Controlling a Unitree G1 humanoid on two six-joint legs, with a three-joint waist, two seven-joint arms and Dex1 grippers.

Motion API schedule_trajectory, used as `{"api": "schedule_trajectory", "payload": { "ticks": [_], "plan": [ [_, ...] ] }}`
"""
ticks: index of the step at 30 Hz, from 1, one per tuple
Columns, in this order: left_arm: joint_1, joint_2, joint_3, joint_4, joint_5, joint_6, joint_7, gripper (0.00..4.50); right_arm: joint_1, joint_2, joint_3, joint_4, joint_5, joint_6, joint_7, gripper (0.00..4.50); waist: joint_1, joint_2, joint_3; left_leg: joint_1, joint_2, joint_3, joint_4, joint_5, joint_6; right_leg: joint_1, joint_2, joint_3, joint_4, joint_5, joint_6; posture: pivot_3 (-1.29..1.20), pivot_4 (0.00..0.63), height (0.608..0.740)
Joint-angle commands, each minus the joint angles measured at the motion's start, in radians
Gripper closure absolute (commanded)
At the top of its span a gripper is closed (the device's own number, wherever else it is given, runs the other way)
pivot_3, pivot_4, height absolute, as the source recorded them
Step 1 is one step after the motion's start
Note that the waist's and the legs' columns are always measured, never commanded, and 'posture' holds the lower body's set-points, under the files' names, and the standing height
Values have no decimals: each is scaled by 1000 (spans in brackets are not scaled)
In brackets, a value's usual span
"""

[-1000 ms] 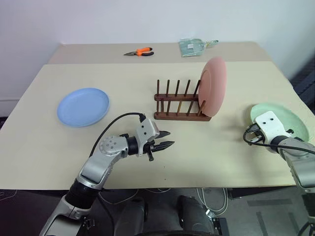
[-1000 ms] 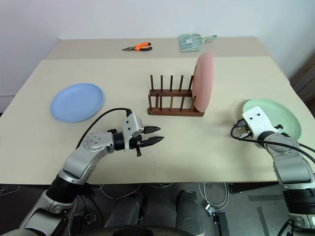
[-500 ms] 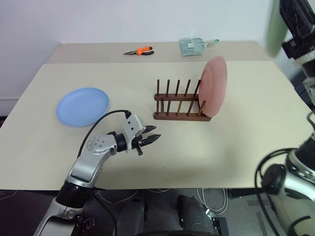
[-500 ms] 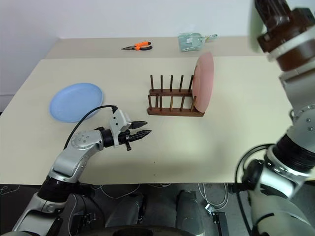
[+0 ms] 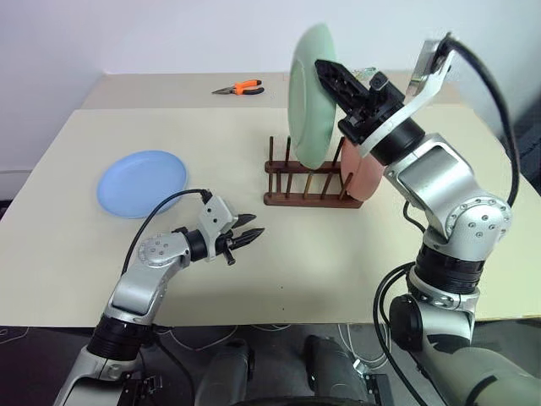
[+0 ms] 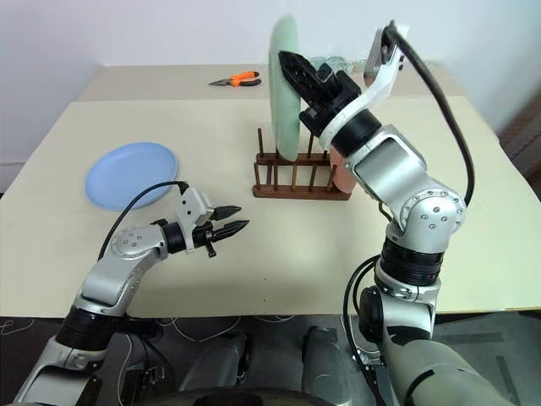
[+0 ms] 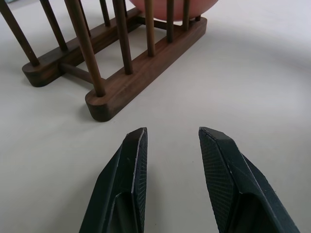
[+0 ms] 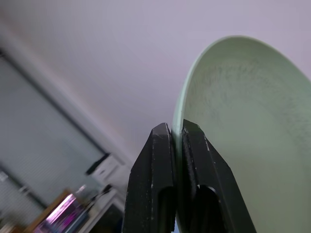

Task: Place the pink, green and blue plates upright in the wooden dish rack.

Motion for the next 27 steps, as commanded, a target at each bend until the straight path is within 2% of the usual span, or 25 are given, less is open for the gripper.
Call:
{"api": "schedule_trajectory", "payload": {
  "ticks": [1, 10, 11, 12, 16, 19, 22, 23, 24, 25, 26, 27],
  "plan": [
    [7, 4, 13, -45, -7, -9, 5, 2834, 1, -18, -9, -1, -21, -36, 10, 4459, -7, 0, 0, 0, 0, 0, 0, 0, 0, 0, 0, 0, 0, 0, 0, 0, 150, 740],
    [12, 5, 5, -66, -6, 4, 10, 2834, 2, -22, 10, 100, -109, -36, 14, 4459, -18, 0, 0, 1, 1, 0, -1, 0, 0, -1, 1, 0, 1, 0, 1, 0, 150, 740],
    [13, 6, 5, -67, -6, 6, 10, 2834, 0, -19, 8, 105, -111, -36, 18, 3806, -18, 0, 0, 0, 1, 0, -1, 0, 0, -1, 1, 0, 1, 0, 1, 0, 150, 740],
    [14, 7, 6, -69, -6, 8, 10, 2834, -4, -20, 8, 109, -119, -37, 23, 3482, -17, 0, 0, 0, 1, 0, -1, 0, 0, -1, 1, 0, 1, 0, 1, 0, 150, 740],
    [25, 12, 21, -79, -20, 36, 13, 2834, -34, -92, 52, 76, -270, -60, 124, 1556, -16, 0, 0, 0, 0, 0, -1, 0, 0, -1, 1, 0, 0, 0, 1, 0, 150, 740],
    [28, 6, 70, -66, -41, 66, 47, 1939, -68, -217, 130, 28, -492, -138, 276, 1505, -16, 1, 1, 0, 0, 1, -1, 0, 0, -1, 1, 0, 0, 0, 1, 0, 150, 740],
    [7, -20, 147, -41, -52, 72, 132, 502, -93, -285, 154, 36, -619, -197, 368, 1505, -16, 1, 0, 0, 1, 1, -1, 0, 0, -1, 1, 0, 0, 0, 2, 0, 150, 740],
    [-5, -27, 170, -24, -39, 66, 170, 24, -102, -297, 154, 41, -644, -211, 396, 1262, -16, 0, 0, 0, 1, 1, -1, 0, 0, -1, 1, 0, 0, 0, 4, 0, 150, 740],
    [-31, -41, 213, 16, -8, 60, 256, 0, -115, -322, 163, 40, -686, -236, 439, 950, -16, 0, 0, 0, 1, 0, -1, 0, 0, -1, 1, -1, 0, 0, 4, 0, 150, 740],
    [-90, -69, 322, 78, 0, 83, 420, 0, -123, -369, 212, 12, -747, -265, 525, 655, -15, 0, 0, 0, 1, 1, -1, 0, 0, 0, 1, -1, 0, 0, 5, 0, 150, 740],
    [-141, -88, 416, 129, 9, 108, 565, 0, -123, -411, 268, -21, -806, -287, 604, 116, -14, 0, 1, 0, 1, 1, -1, 0, 0, 0, 1, -1, 0, -1, 6, 0, 150, 740],
    [-188, -99, 504, 174, 27, 153, 717, 0, -112, -445, 332, -55, -866, -314, 681, 43, -16, -3, 1, 0, 0, 0, 0, 0, 0, -1, 1, -1, 0, -1, 7, 0, 150, 740]
  ]
}}
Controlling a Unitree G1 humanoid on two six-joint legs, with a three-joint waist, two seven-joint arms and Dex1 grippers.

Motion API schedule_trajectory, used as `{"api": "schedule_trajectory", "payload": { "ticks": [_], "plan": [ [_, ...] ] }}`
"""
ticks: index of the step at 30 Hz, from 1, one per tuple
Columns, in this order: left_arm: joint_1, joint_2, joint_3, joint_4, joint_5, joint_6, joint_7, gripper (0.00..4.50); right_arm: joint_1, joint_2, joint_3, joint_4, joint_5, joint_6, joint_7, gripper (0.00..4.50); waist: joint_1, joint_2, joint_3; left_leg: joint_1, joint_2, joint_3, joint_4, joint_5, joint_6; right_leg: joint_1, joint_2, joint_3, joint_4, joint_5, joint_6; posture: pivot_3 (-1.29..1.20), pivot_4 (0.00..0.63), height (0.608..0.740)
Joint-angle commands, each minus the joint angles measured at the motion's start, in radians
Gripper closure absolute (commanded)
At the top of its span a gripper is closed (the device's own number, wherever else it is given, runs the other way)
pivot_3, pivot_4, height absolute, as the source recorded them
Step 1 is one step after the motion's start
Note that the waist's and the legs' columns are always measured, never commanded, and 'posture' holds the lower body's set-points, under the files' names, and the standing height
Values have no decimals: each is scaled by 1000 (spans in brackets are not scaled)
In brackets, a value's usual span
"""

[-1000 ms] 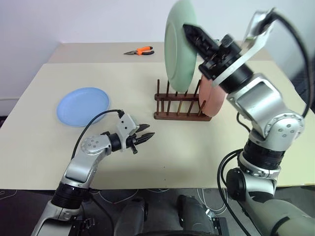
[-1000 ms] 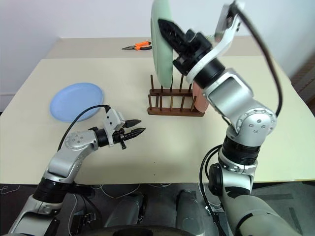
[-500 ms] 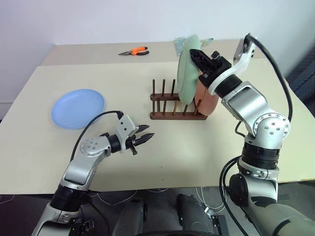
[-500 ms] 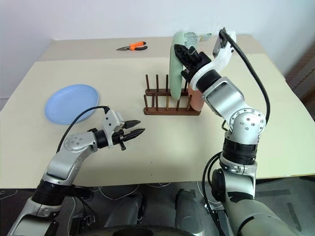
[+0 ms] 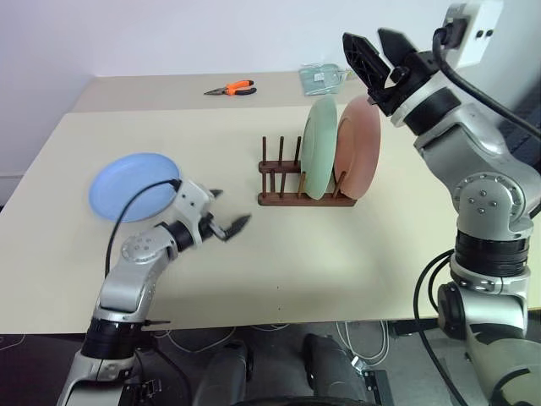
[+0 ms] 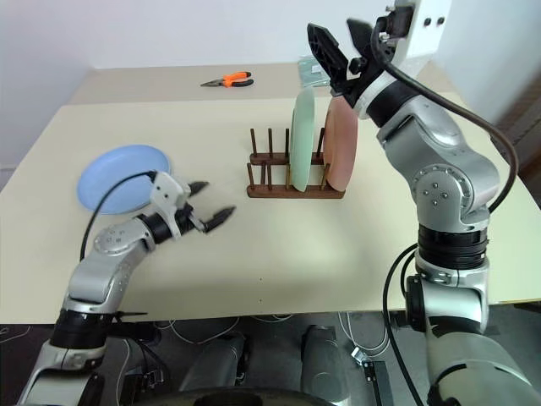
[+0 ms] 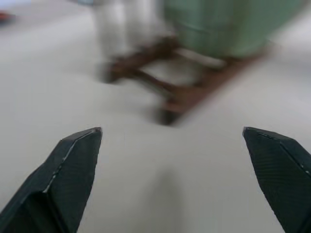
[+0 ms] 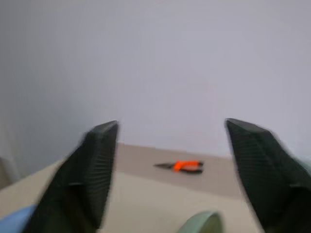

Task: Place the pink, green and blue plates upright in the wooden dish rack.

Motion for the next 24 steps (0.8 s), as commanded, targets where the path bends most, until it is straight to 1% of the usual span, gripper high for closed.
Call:
{"api": "schedule_trajectory", "payload": {
  "ticks": [1, 2, 3, 5, 6, 8, 12, 15, 18, 24],
  "plan": [
    [-138, -8, 319, 119, 53, 95, 458, 0, -14, -84, 166, -134, -177, -97, 235, 43, -7, -5, 0, 0, 1, -1, 0, 0, 0, 0, 1, -1, 1, 0, 0, 0, 150, 740],
    [-156, -8, 352, 136, 64, 116, 519, 0, -5, -86, 190, -142, -204, -112, 263, 43, -12, -6, -1, 0, 1, -1, -1, 0, 0, -1, 2, -1, 0, 0, 1, 0, 150, 740],
    [-176, -14, 414, 140, 67, 143, 605, 0, 12, -76, 217, -144, -224, -125, 288, 43, -17, -7, -1, 1, 1, -1, -1, 0, 0, -1, 2, -1, 0, 0, 1, 0, 150, 740],
    [-212, -44, 549, 120, 25, 195, 735, 0, 43, -47, 269, -145, -271, -150, 323, 43, -16, -8, -2, 2, 1, -1, -3, 0, 0, 0, 0, -1, 0, -1, 2, 0, 150, 740],
    [-220, -52, 592, 106, 2, 223, 765, 0, 56, -27, 286, -147, -289, -157, 331, 43, -13, -9, -2, 1, 0, -1, -3, 0, -1, 0, -1, -1, 0, -1, 2, 0, 150, 740],
    [-217, -59, 620, 81, -30, 276, 771, 0, 73, 5, 299, -151, -314, -165, 344, 43, -2, -12, -1, 0, -1, -1, -2, 0, -1, 0, -2, 0, -1, 2, -1, 0, 150, 740],
    [-180, -107, 693, 34, -162, 429, 745, 0, 109, 56, 319, -159, -353, -169, 376, 43, 22, -16, 0, -1, -2, -3, 0, 1, -4, 0, -2, -1, 0, 2, -1, 0, 150, 740],
    [-166, -134, 715, 10, -251, 493, 708, 0, 130, 78, 324, -167, -375, -168, 393, 43, 26, -19, 0, -1, -2, -3, 0, 1, -4, 1, -1, -1, 0, 2, -1, 0, 150, 740],
    [-170, -168, 745, 0, -328, 515, 705, 838, 156, 92, 333, -179, -405, -171, 405, 0, 24, -19, 0, 0, -2, -3, 0, 2, -4, 1, -1, -2, 0, 2, -2, 0, 150, 740],
    [-177, -173, 724, 37, -364, 501, 712, 3874, 177, 122, 333, -193, -451, -165, 407, 0, 22, -19, 0, 0, -1, -3, 0, 2, -4, 1, -1, -1, 0, 3, -2, 0, 150, 740]
  ]
}}
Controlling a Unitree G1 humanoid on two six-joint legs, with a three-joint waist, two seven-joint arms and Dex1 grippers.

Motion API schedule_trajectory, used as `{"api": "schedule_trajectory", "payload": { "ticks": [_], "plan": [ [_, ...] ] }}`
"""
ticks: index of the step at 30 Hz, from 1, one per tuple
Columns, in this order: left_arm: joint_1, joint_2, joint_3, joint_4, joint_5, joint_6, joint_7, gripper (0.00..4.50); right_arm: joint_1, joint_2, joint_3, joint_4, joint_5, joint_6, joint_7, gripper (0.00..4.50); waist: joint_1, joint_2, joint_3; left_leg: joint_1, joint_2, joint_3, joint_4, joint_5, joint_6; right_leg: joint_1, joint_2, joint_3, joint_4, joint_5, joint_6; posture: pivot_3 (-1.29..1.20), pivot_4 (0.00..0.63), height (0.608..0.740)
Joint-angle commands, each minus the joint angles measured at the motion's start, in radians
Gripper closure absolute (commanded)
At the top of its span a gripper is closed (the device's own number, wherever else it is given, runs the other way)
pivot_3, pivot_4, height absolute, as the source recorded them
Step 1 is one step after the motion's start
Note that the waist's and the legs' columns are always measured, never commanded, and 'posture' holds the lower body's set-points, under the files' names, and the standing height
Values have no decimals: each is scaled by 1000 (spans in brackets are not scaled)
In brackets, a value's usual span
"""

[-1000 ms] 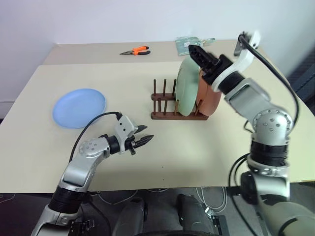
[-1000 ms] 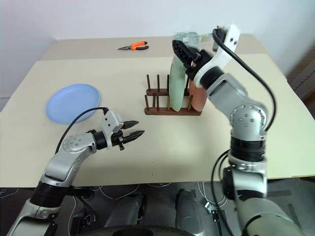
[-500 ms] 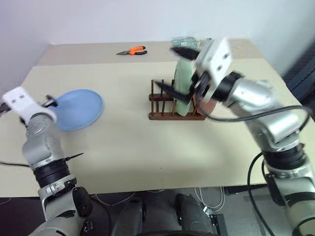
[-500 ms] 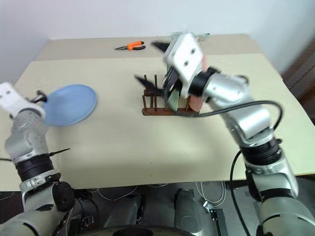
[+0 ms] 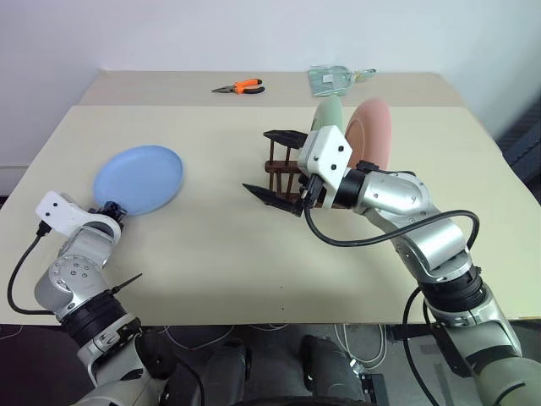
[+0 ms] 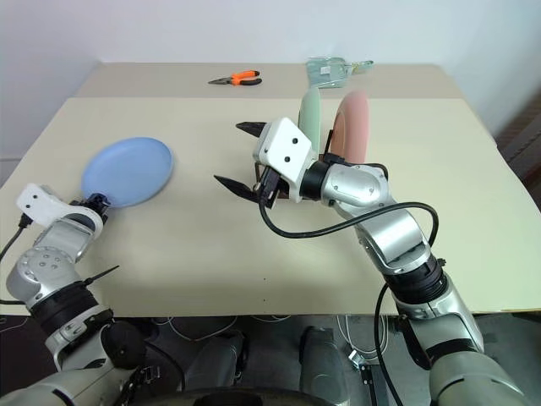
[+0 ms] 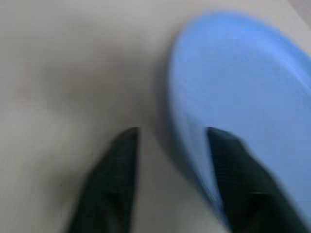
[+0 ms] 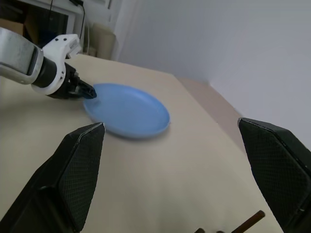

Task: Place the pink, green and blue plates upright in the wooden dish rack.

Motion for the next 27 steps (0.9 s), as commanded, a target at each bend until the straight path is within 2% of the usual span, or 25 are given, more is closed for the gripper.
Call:
{"api": "schedule_trajectory", "payload": {
  "ticks": [1, 4, 6, 10, 13, 17, 21, 24, 27],
  "plan": [
    [-20, 14, -12, 11, -26, -19, 3, 4429, -1, 18, -16, -57, -25, -9, -4, 0, 0, 0, 0, 0, 0, 0, 0, 0, 0, 0, 0, 0, 0, 0, 0, 0, 150, 740],
    [-40, 20, -25, 39, -41, -22, -3, 4471, 0, 25, -22, -55, -48, -9, -9, 0, 1, 0, 0, 0, 0, 0, 0, 0, 0, 0, 0, 0, 0, 0, 0, 0, 150, 740],
    [-38, 43, -84, 43, -28, -38, -57, 4471, -3, 29, -27, -51, -52, 0, -3, 0, 1, 0, 0, 0, 0, 0, 0, 0, 0, 0, 0, 0, 0, 0, 0, 0, 150, 740],
    [-15, 86, -302, -100, 12, -166, -260, 4471, -26, -1, 2, -36, -100, -13, 36, 0, 3, -1, 0, 0, 0, 0, 0, 0, 0, 0, 0, 0, -1, 0, -1, 0, 150, 740],
    [-42, 106, -403, -215, -16, -170, -340, 4471, -62, -21, 90, 14, -262, -137, 50, 0, 0, -1, 1, -1, 0, 0, 0, 0, 0, 0, 0, 0, -2, 1, -1, 0, 150, 740],
    [-105, 133, -435, -291, -70, -109, -352, 4471, -122, -2, 183, 138, -447, -293, 33, 0, -20, -1, 1, 1, 0, 2, -2, 1, -1, 0, 0, 0, -1, 1, -1, 0, 150, 740],
    [-150, 164, -432, -337, -139, -38, -345, 4471, -173, 38, 223, 273, -576, -391, 1, 0, -31, -1, 1, 2, 1, 2, -9, 3, -5, -3, 0, 2, -1, 1, -1, 0, 150, 740],
    [-167, 173, -421, -359, -180, 2, -327, 4500, -187, 54, 225, 342, -636, -443, -13, 852, -26, -1, 1, 1, 1, 1, -12, 7, -10, -6, 1, 2, 0, 1, -2, 0, 150, 740],
    [-161, 181, -414, -375, -209, 23, -310, 4500, -193, 68, 209, 378, -677, -465, -28, 2284, -25, -1, 1, 1, 1, 1, -12, 7, -10, -6, 1, 2, -1, 1, -2, 0, 150, 740]
  ]
}}
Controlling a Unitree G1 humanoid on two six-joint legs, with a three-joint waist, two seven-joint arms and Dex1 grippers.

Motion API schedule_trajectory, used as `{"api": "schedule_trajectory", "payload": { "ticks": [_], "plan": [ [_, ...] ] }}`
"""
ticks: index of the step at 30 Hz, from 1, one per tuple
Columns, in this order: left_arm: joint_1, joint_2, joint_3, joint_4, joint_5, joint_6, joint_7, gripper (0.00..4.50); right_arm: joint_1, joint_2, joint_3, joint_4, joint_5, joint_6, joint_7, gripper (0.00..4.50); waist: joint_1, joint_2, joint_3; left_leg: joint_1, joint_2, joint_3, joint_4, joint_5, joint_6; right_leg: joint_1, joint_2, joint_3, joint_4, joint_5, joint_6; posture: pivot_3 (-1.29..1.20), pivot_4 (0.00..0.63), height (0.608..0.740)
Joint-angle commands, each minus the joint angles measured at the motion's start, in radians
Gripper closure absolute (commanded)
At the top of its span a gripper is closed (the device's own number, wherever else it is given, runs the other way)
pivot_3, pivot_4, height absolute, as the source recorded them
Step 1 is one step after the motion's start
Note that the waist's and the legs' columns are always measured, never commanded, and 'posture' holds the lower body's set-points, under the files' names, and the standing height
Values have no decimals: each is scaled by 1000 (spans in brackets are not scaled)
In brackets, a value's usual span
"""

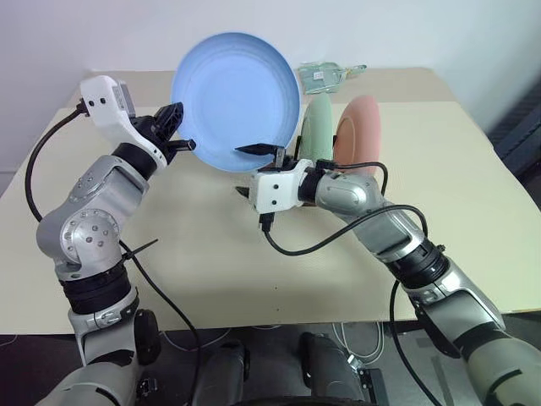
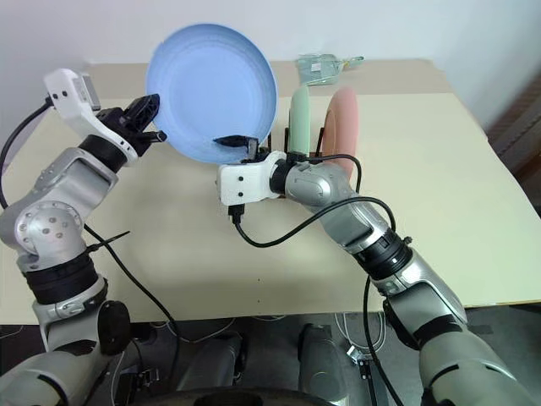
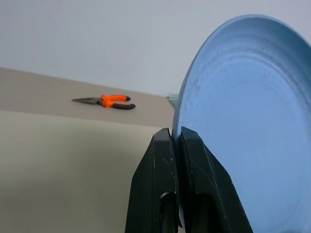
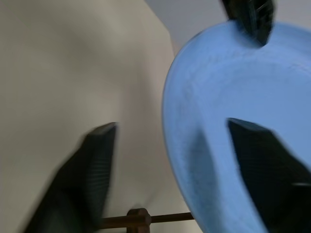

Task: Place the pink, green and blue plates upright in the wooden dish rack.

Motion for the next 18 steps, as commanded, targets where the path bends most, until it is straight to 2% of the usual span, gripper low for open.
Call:
{"api": "schedule_trajectory", "payload": {
  "ticks": [1, 4, 5, 8, 12, 13, 16, 18],
  "plan": [
    [-21, 14, 27, -58, -53, 16, 21, 4500, -33, 17, -24, 13, -47, -42, -24, 2816, 2, 0, 0, 0, 0, 0, 0, 0, 0, 0, 0, 0, 0, 0, 0, 0, 150, 740],
    [-16, 8, 47, -56, -92, 23, 37, 4500, -27, 23, -34, 22, -68, -58, -25, 4368, 2, 0, 0, 0, 0, 0, 0, 0, 0, 0, 0, 0, 0, 0, 0, 0, 150, 740],
    [-16, 5, 55, -51, -105, 21, 42, 4500, -26, 26, -40, 22, -72, -61, -27, 4478, 2, 0, 0, 0, 0, 0, 0, 0, 0, 0, 0, 0, 0, 0, 0, 0, 150, 740],
    [-25, -24, 103, -39, -178, -8, 58, 3540, -23, 33, -55, 12, -80, -72, -30, 4500, 2, 0, 0, 0, 0, -1, 0, 1, -1, 0, 0, 0, 0, 0, 0, 0, 150, 740],
    [-101, -35, 249, 33, -203, -202, 124, 1511, -35, 66, -98, -28, -16, -95, -22, 4500, 1, -1, 0, 0, 1, -1, 0, 1, -2, 0, 1, 0, 0, 1, -1, 0, 150, 740],
    [-89, 9, 246, 69, -124, -251, 119, 1038, -38, 97, -132, -46, 45, -78, -19, 4500, -2, -1, 0, 0, 1, -1, 0, 1, -2, -1, 1, 0, 0, 1, -2, 0, 150, 740],
    [-23, 110, 199, 134, 37, -357, 61, 1038, -43, 168, -220, -95, 205, 2, 4, 4500, -7, 0, 0, 2, 2, 1, -4, 2, -3, -1, 2, 2, 0, 1, -2, 0, 150, 740],
    [109, 167, 82, 127, 141, -414, -55, 1038, -50, 231, -313, -166, 400, 143, 19, 4500, -3, 0, -1, 2, 1, 1, -3, 2, -3, -1, 2, 2, 0, 1, -2, 0, 150, 740]
  ]
}}
